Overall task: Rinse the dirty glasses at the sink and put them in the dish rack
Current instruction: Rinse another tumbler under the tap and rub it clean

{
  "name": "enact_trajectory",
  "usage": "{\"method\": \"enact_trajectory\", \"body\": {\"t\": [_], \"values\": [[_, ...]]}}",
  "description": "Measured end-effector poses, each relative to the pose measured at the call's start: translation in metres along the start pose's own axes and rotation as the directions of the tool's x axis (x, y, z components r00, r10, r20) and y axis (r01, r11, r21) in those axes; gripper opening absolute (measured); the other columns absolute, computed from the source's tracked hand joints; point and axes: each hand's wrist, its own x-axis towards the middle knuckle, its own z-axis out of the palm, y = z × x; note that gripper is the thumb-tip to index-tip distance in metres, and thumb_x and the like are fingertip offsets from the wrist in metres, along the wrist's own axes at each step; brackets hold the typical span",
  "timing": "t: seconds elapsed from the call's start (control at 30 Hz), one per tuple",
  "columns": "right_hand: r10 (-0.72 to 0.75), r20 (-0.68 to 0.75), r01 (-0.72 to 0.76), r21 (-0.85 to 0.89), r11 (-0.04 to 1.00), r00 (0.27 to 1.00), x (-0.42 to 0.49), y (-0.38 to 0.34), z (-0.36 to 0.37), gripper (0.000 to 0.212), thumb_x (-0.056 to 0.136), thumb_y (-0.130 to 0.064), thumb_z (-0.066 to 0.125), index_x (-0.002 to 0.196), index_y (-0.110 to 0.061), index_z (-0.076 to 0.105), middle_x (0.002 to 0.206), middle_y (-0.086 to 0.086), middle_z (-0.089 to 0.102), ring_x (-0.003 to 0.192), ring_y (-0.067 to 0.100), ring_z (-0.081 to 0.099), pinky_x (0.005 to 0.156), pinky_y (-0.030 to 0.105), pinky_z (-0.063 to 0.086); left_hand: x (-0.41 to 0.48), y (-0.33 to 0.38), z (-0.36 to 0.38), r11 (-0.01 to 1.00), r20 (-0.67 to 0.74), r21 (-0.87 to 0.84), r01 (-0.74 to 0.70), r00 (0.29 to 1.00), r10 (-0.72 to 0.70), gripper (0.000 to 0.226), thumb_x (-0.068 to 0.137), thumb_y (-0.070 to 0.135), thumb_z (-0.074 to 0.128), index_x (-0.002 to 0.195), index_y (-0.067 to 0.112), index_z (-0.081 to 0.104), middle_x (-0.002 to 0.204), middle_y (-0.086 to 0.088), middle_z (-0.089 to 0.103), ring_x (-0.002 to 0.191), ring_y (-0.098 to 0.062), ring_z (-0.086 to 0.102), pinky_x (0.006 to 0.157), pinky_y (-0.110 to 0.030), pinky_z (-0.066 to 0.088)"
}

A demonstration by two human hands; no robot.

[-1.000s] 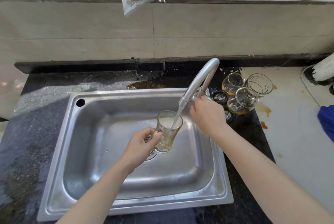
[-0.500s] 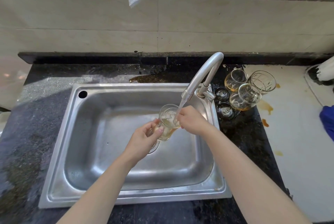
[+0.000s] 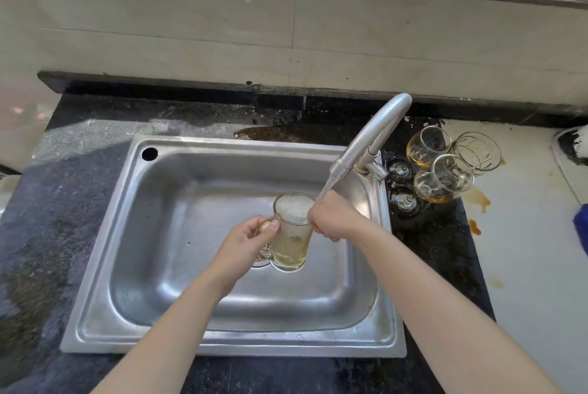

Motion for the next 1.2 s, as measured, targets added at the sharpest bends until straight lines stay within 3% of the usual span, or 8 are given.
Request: {"method": "enact_trajectory", "body": {"t": [0.2,0.33,0.43,0.57,0.73,0.93,1.1,1.2], "values": [[0.077,-0.07,-0.066,0.151,0.986,0.995,0.004,0.007,-0.005,0.013,0.082,-0.012,0.044,0.073,-0.007,0.052,0.057,0.006,0.046,0.047,0.018,0.036,0.043,0.022,0.029,0.015,0.016,0.014,0.999,-0.083,0.024,0.024,0.996,-0.022,0.035,0.091,0.031,0.063,0.082,-0.003,0.059,0.072,-0.001,0.059,0.067,-0.007,0.055,0.068,-0.018,0.044],[-0.097,-0.199,0.113,0.07,0.991,0.975,-0.001,-0.004,-0.001,0.046,0.098,-0.04,0.028,0.068,-0.015,0.052,0.071,0.004,0.058,0.07,0.025,0.054,0.069,0.035,0.044,0.021,0.019,0.018,0.988,-0.197,-0.088,0.125,0.97,-0.14,0.041,0.091,0.043,0.06,0.082,0.004,0.069,0.07,-0.002,0.067,0.075,-0.021,0.062,0.08,-0.04,0.054],[-0.15,-0.271,0.183,0.101,0.978,0.951,-0.008,-0.007,0.011,0.054,0.1,-0.05,0.016,0.082,-0.02,0.057,0.093,0.008,0.06,0.092,0.025,0.056,0.089,0.039,0.044,0.024,0.028,0.034,0.959,-0.231,-0.218,0.181,0.945,-0.231,0.037,0.093,0.043,0.057,0.081,0.01,0.07,0.072,-0.007,0.071,0.067,-0.022,0.066,0.062,-0.032,0.058],[-0.21,-0.419,0.218,-0.029,0.976,0.884,-0.019,-0.004,0.035,0.051,0.099,-0.048,0.02,0.121,-0.01,0.046,0.115,0.015,0.059,0.109,0.035,0.056,0.081,0.037,0.04,0.025,0.031,0.042,0.95,-0.263,-0.228,0.215,0.925,-0.273,0.041,0.092,0.044,0.058,0.078,0.005,0.063,0.067,-0.013,0.067,0.055,-0.023,0.061,0.044,-0.025,0.048],[-0.104,-0.132,0.108,0.024,0.994,0.986,-0.009,-0.012,0.019,0.054,0.102,-0.044,0.022,0.137,-0.006,0.04,0.139,0.018,0.044,0.129,0.035,0.042,0.101,0.038,0.033,0.018,0.026,0.038,0.945,-0.338,-0.127,0.3,0.883,-0.326,0.051,0.093,0.044,0.055,0.068,0.001,0.064,0.054,-0.011,0.069,0.055,-0.027,0.065,0.056,-0.029,0.051],[-0.214,-0.224,0.125,-0.356,0.926,0.951,-0.033,-0.017,0.029,0.05,0.102,-0.037,0.023,0.144,-0.011,0.023,0.14,0.022,0.039,0.117,0.04,0.049,0.088,0.044,0.041,0.033,0.038,0.039,0.888,-0.364,-0.34,0.309,0.828,-0.427,0.038,0.097,0.039,0.052,0.077,0.007,0.058,0.059,-0.012,0.066,0.041,-0.019,0.06,0.038,-0.024,0.045],[-0.098,-0.12,0.076,-0.176,0.981,0.988,0.002,-0.024,-0.003,0.037,0.1,-0.041,0.025,0.106,-0.017,0.052,0.108,0.014,0.057,0.109,0.033,0.055,0.074,0.033,0.035,0.033,0.048,0.048,0.845,-0.354,-0.453,0.286,0.812,-0.464,0.035,0.098,0.037,0.05,0.087,0.005,0.052,0.059,-0.006,0.061,0.044,-0.017,0.062,0.038,-0.028,0.049],[-0.464,-0.364,0.218,-0.546,0.809,0.808,-0.009,-0.021,0.013,0.035,0.098,-0.028,0.027,0.102,-0.009,0.056,0.094,0.012,0.06,0.087,0.034,0.059,0.066,0.036,0.042,0.035,0.055,0.05,0.726,-0.292,-0.64,0.253,0.793,-0.534,0.043,0.1,0.033,0.047,0.125,-0.002,0.048,0.077,-0.007,0.059,0.039,-0.014,0.06,0.038,-0.028,0.052]]}}
